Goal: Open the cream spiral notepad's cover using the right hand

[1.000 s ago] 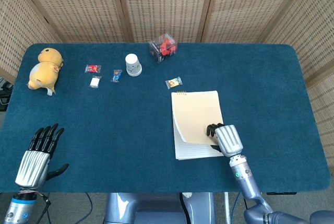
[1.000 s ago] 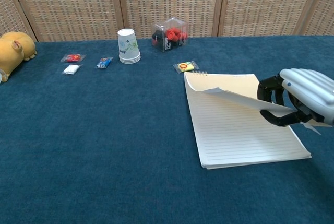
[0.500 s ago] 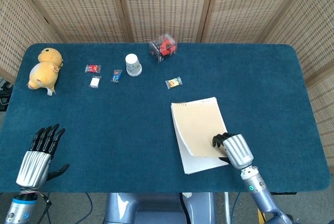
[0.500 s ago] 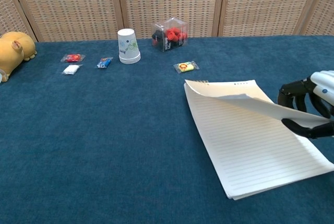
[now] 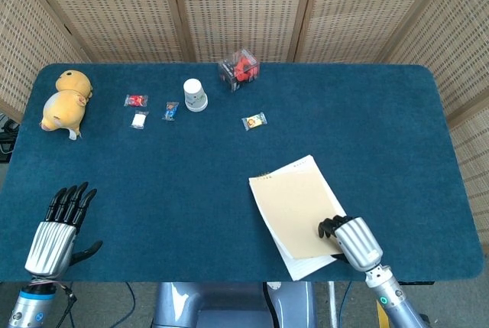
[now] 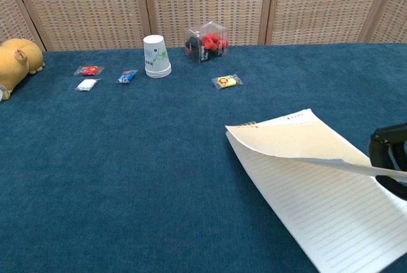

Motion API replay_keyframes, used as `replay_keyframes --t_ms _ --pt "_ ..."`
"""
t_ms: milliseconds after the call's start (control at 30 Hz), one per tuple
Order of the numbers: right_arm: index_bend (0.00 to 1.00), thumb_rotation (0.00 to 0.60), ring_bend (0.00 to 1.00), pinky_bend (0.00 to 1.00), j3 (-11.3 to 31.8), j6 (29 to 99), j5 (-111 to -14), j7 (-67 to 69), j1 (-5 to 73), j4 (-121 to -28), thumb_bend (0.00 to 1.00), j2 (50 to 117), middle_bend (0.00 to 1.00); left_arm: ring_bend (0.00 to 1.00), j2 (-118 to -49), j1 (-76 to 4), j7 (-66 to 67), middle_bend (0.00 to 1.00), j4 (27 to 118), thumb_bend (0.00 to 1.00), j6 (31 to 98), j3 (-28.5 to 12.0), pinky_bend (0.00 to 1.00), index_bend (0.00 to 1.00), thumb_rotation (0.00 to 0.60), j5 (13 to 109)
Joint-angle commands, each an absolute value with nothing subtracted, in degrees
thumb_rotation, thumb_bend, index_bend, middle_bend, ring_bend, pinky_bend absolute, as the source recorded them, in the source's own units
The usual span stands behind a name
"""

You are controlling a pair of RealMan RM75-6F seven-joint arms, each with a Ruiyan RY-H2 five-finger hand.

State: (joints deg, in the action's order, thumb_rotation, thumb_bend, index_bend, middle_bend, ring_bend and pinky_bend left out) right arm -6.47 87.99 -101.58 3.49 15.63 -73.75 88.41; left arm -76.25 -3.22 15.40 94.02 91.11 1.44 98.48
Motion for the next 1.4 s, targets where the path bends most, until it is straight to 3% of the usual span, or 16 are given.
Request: replay_keyframes --t_ms 33,1400 --pt "0.70 0.600 0.64 0.81 -7.4 88.4 -101.7 4.6 14.7 -73.7 0.59 87.8 0.73 0.00 -76.2 -3.2 15.3 0.00 94.1 0.01 91.2 1.4 0.04 0.00 0.600 98.5" --pt "0.70 0.600 0.64 0.81 -10.3 96.5 -106.3 9.1 6.6 -69.9 0.59 85.1 0.73 0.00 -76.0 -3.0 15.6 0.00 94.6 0.01 91.4 1.7 0.04 0.00 0.600 99.2"
